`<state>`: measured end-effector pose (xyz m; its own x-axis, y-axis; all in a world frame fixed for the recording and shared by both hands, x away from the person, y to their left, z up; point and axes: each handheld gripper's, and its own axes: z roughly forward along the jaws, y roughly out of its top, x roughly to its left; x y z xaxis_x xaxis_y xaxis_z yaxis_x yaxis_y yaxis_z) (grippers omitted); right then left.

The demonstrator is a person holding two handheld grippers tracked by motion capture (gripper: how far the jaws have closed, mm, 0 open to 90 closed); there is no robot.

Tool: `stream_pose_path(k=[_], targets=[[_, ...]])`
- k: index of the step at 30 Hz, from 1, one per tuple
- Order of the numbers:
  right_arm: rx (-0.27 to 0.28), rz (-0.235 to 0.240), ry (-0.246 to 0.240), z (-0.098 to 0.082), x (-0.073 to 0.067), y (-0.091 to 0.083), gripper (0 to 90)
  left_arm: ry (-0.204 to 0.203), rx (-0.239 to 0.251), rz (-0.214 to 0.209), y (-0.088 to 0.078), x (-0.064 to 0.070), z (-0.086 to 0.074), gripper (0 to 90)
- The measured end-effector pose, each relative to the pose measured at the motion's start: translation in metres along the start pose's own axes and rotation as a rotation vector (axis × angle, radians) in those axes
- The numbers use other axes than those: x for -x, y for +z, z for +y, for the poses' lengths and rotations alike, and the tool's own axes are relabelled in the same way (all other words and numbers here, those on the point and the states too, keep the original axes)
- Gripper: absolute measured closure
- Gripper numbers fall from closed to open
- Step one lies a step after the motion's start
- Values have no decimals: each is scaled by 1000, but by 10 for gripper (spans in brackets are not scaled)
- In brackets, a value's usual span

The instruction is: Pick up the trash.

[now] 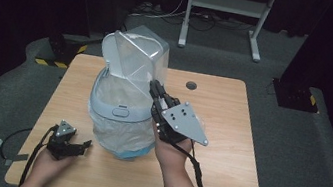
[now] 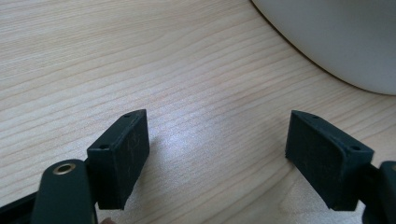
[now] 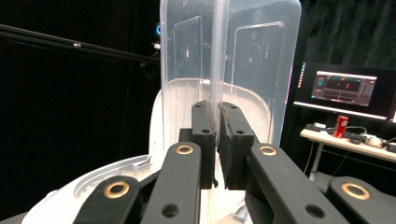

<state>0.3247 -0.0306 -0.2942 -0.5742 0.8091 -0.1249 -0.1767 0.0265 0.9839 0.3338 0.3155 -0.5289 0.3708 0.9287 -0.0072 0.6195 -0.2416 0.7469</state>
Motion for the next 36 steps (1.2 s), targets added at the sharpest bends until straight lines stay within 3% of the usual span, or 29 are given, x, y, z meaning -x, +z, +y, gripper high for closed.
stream_pose_path(k=[14,27,29,32,36], targets=[[-28,56,29,-18,-24,15,856,2,-1,-4,0,0,0,217],[-45,75,51,-25,-34,19,854,5,-1,-3,0,0,0,216],[-57,73,63,-27,-35,20,842,5,-1,-3,0,0,0,216],[-66,65,106,-28,-31,20,690,5,-1,-3,0,0,0,216],[-59,33,104,-26,-24,15,666,7,-2,-4,0,0,0,216]])
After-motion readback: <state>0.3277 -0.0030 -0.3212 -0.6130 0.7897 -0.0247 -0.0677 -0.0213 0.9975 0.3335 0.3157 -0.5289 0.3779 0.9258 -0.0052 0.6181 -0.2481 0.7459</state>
